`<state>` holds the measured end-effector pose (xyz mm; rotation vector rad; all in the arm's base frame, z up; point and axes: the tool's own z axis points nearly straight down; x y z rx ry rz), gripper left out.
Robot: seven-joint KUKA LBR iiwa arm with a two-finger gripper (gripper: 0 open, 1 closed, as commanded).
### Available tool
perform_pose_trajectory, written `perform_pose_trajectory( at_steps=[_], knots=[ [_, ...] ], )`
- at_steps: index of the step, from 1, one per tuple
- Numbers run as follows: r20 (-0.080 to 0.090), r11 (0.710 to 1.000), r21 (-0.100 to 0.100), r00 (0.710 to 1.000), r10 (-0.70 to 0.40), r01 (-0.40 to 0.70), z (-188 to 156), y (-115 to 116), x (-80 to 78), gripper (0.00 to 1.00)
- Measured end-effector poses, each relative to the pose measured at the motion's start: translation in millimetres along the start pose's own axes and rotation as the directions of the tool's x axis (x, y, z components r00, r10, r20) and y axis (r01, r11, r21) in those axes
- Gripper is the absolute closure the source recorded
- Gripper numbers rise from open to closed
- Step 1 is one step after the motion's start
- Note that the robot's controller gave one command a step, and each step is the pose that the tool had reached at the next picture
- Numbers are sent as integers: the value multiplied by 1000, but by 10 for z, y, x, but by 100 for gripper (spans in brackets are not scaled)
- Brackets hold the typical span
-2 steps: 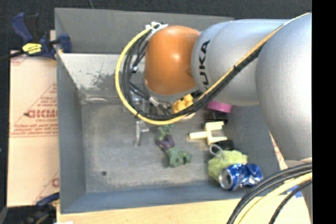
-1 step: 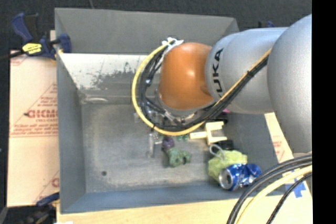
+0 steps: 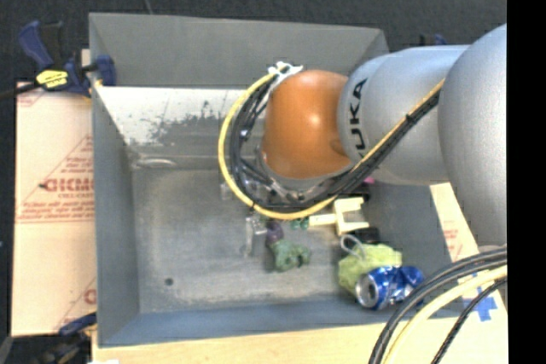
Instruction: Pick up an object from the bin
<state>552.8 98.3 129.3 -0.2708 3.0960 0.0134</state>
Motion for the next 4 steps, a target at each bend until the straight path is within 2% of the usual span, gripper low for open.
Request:
perform_pose_trajectory(
  at_steps=[1, 2, 3, 4],
  knots=[
    [-1, 979, 1, 979, -202, 202, 40, -107, 33, 0],
    [-1, 986, -1, 986, -166, 166, 43, -140, 45, 0],
    [-3, 987, 1, 987, -160, 160, -153, -183, 331, 0],
    [2, 979, 0, 979, -202, 202, 415, -190, 370, 0]
  ],
)
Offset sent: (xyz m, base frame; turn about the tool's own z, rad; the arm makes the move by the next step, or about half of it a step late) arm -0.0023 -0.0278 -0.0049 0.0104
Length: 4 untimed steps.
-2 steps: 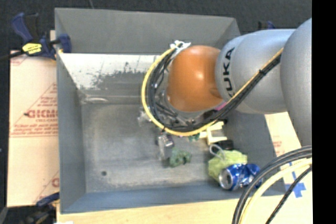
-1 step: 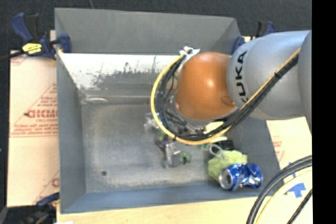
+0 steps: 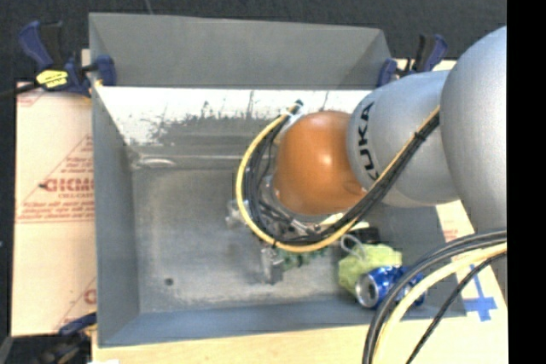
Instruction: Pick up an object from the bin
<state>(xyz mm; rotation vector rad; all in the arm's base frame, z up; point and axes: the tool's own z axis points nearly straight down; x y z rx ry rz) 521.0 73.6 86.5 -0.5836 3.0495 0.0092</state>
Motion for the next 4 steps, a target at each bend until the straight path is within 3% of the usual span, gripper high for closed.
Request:
perform_pose_trajectory(
  at_steps=[1, 2, 3, 4],
  knots=[
    [1, 999, 2, 999, -44, 44, -17, 410, 23, 0],
    [-4, 997, 1, 997, 73, -73, 85, -394, 367, 0],
    [6, 818, 3, 818, -575, 575, 146, -740, 309, 100],
    [6, 819, 2, 819, -574, 574, 146, -736, 308, 100]
  ],
)
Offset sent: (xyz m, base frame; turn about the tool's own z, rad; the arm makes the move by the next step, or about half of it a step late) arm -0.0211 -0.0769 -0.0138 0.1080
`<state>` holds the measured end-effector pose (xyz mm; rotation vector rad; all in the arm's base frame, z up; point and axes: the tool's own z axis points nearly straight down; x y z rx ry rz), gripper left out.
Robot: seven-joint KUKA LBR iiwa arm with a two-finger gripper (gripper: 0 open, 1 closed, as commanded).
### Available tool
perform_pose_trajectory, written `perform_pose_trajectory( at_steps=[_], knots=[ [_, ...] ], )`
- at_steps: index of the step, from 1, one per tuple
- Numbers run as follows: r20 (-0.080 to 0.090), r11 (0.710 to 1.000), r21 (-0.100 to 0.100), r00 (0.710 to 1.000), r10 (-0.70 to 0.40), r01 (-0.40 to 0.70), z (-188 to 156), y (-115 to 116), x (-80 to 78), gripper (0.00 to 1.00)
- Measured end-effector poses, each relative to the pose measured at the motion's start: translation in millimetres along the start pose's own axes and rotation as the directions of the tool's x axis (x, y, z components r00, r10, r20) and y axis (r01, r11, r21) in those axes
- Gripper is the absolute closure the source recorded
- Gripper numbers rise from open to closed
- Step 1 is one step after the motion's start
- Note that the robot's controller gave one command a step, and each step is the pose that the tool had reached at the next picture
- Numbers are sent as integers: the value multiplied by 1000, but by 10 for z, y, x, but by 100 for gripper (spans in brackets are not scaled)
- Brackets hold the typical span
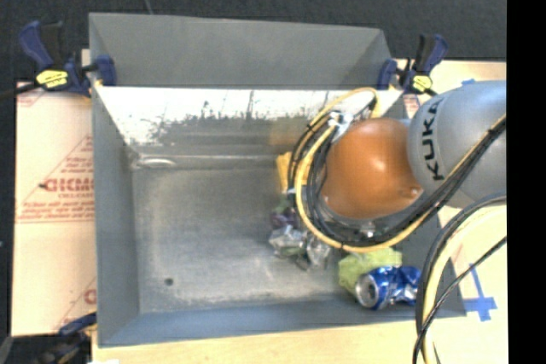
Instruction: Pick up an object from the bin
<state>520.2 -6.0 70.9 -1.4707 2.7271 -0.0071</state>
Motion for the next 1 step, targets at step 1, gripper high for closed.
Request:
perform_pose_trajectory(
  at_steps=[1],
  knots=[
    [-1, 1000, -1, 1000, -20, 20, 5, 38, -52, 100]
  ],
)
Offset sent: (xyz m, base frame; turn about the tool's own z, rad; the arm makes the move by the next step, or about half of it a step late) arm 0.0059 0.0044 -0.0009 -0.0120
